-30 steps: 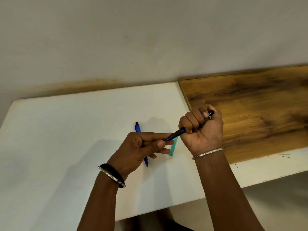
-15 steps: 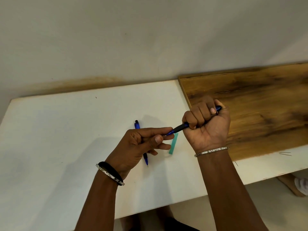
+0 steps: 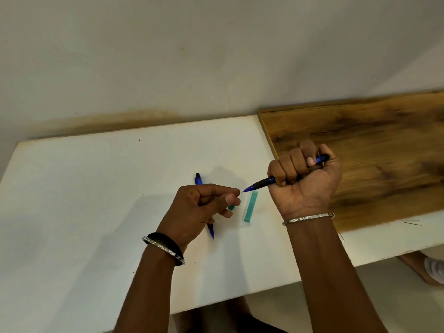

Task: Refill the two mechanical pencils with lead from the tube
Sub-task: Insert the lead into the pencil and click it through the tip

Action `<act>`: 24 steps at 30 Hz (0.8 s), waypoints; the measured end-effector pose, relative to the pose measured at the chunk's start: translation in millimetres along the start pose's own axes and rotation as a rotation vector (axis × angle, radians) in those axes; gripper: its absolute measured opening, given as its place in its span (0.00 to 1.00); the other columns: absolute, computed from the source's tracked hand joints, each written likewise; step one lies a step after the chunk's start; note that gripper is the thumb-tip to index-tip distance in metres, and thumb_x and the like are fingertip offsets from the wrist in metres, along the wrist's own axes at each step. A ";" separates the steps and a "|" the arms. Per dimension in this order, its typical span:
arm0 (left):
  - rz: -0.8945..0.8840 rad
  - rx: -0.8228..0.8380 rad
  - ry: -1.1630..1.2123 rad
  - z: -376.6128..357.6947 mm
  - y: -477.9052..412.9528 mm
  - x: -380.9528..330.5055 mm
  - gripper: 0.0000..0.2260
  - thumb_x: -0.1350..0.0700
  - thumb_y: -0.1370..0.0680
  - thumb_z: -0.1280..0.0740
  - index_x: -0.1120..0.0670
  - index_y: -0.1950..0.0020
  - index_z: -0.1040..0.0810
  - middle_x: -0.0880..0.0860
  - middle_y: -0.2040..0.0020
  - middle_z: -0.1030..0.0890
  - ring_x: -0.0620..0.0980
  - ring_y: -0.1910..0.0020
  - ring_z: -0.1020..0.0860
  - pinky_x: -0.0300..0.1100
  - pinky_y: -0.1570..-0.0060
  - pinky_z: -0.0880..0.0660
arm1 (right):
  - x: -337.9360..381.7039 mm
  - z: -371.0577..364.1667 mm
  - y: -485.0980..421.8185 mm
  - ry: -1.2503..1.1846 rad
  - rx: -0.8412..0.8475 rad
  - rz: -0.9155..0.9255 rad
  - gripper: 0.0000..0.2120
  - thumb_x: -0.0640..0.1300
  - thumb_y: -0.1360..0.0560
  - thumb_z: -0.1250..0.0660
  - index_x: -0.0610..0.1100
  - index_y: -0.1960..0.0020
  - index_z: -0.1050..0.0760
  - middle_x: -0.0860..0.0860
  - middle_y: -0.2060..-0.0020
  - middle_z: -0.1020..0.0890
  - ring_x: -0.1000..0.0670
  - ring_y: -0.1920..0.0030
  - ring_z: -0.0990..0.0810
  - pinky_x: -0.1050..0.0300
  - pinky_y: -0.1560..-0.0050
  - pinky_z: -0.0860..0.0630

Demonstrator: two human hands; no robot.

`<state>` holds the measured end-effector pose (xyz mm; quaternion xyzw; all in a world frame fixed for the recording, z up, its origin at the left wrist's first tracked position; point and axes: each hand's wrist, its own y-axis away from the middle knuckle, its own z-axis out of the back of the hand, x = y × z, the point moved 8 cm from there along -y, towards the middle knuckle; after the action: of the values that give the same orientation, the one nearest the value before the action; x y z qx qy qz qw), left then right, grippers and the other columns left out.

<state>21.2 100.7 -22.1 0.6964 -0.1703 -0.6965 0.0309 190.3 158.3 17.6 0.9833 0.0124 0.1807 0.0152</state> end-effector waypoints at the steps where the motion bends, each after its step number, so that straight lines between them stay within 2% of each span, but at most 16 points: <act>1: 0.002 0.007 0.002 -0.8 0.1 -0.3 0.11 0.47 0.28 0.31 0.48 0.49 0.15 0.47 0.54 0.13 0.44 0.60 0.16 0.30 0.68 0.26 | 1.2 0.5 0.1 0.006 -0.011 0.011 0.24 0.51 0.21 0.57 0.46 0.73 0.38 0.53 0.80 0.46 0.53 0.81 0.50 0.65 0.77 0.48; 6: 0.008 0.047 0.018 -3.0 1.5 -0.8 0.09 0.53 0.24 0.32 0.48 0.46 0.16 0.47 0.52 0.14 0.45 0.58 0.16 0.30 0.67 0.26 | 7.3 3.0 0.8 0.002 -0.043 0.049 0.25 0.51 0.21 0.57 0.46 0.74 0.38 0.53 0.80 0.46 0.53 0.80 0.50 0.65 0.77 0.48; 11: 0.027 0.093 -0.013 -8.3 2.7 -0.1 0.11 0.49 0.26 0.32 0.47 0.45 0.16 0.47 0.52 0.14 0.44 0.59 0.16 0.30 0.66 0.26 | 10.1 5.8 0.3 -0.025 -0.058 0.067 0.25 0.50 0.21 0.58 0.46 0.74 0.38 0.53 0.80 0.47 0.53 0.81 0.50 0.66 0.77 0.47; 24: 0.011 0.078 -0.013 -6.8 3.7 -2.7 0.11 0.50 0.24 0.34 0.46 0.44 0.17 0.48 0.52 0.14 0.44 0.60 0.17 0.31 0.66 0.26 | 11.4 7.5 1.1 -0.063 -0.098 0.064 0.24 0.49 0.21 0.57 0.46 0.74 0.39 0.54 0.79 0.47 0.54 0.80 0.50 0.65 0.79 0.47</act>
<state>27.1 96.7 -18.3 0.6915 -0.2011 -0.6938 0.0064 203.6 157.4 14.7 0.9865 -0.0285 0.1505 0.0578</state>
